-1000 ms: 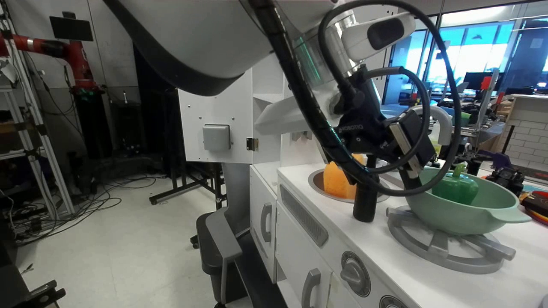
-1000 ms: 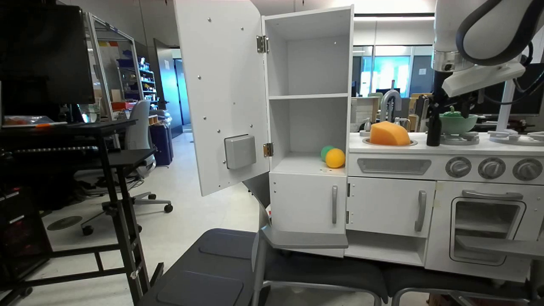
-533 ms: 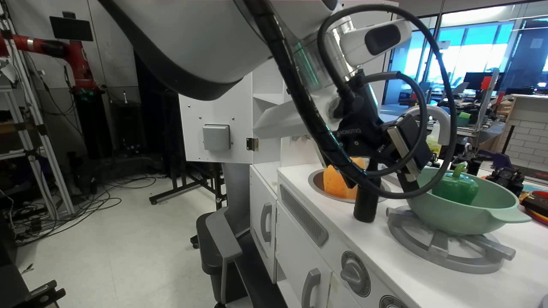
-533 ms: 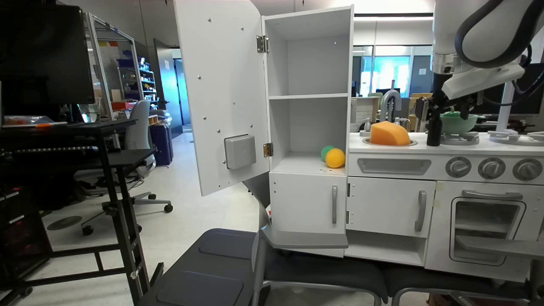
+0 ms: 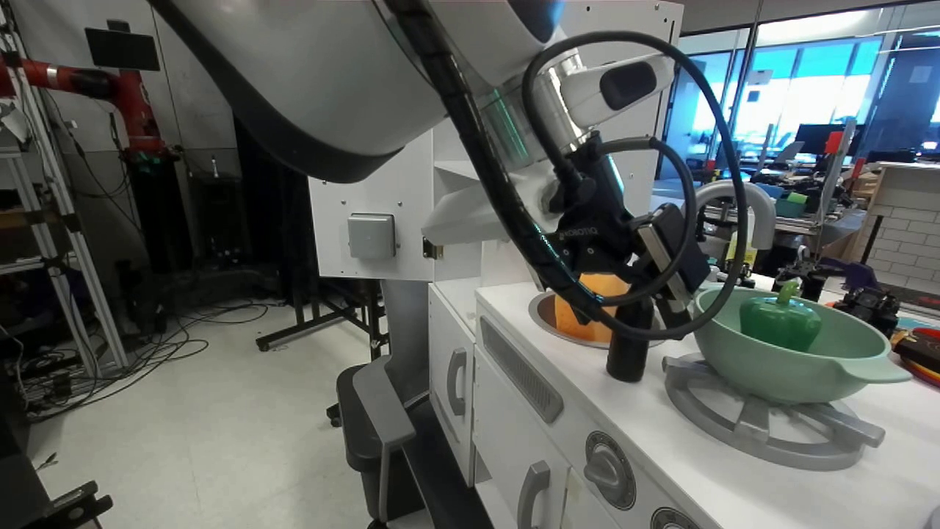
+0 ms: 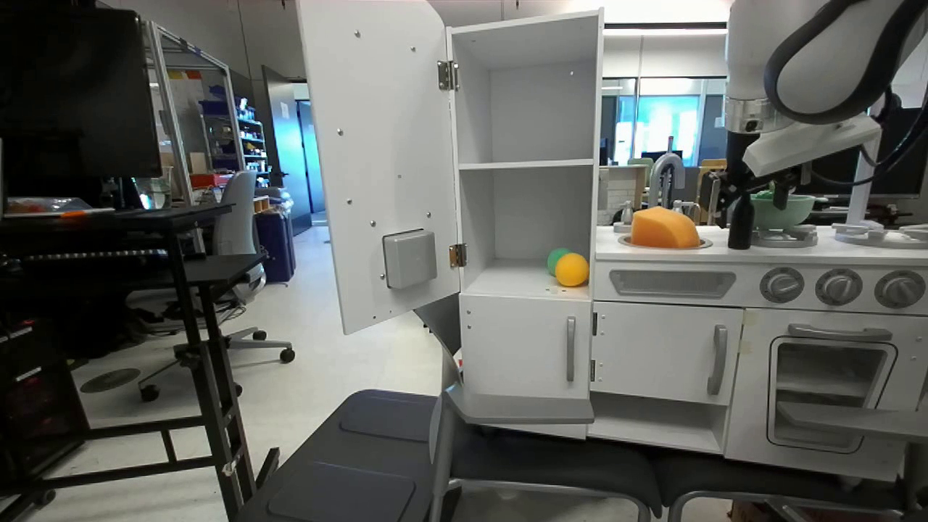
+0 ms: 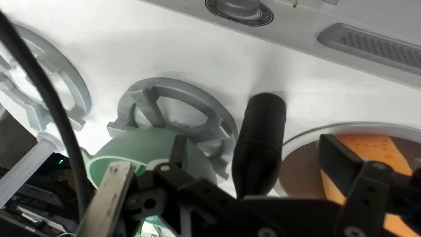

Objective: Open the top part of the fridge and put the black bottle and the sponge inside

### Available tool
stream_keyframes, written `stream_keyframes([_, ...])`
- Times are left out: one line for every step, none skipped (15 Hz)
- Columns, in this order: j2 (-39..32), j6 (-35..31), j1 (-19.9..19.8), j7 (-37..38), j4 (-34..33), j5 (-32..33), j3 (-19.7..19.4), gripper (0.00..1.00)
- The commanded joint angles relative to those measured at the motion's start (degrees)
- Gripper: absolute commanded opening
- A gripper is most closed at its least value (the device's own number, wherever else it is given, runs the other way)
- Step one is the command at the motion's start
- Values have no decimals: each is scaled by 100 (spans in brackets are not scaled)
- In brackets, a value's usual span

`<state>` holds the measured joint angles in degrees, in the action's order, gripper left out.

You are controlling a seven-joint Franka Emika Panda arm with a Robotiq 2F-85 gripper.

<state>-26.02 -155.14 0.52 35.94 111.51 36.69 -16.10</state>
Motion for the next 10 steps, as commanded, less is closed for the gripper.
stream_keyframes([-95,-128,182,-2,-132,5,-197,100])
stream_keyframes([-119,-171,187,8,-132,16,-221,100])
stream_keyframes([-104,-132,214,7,-145,13,-233,100])
stream_keyframes([-127,-152,219,7,-151,13,-252,100])
stream_keyframes([-153,-171,225,13,-159,19,-271,100])
stream_keyframes([-141,-126,249,12,-172,15,-279,100])
stream_keyframes([-163,-146,246,12,-176,17,-290,100])
stream_keyframes([-193,-166,235,7,-189,14,-295,100])
stream_keyframes([-191,-118,244,-8,-216,-3,-288,100])
stream_keyframes([-232,-144,235,-9,-235,-7,-293,100])
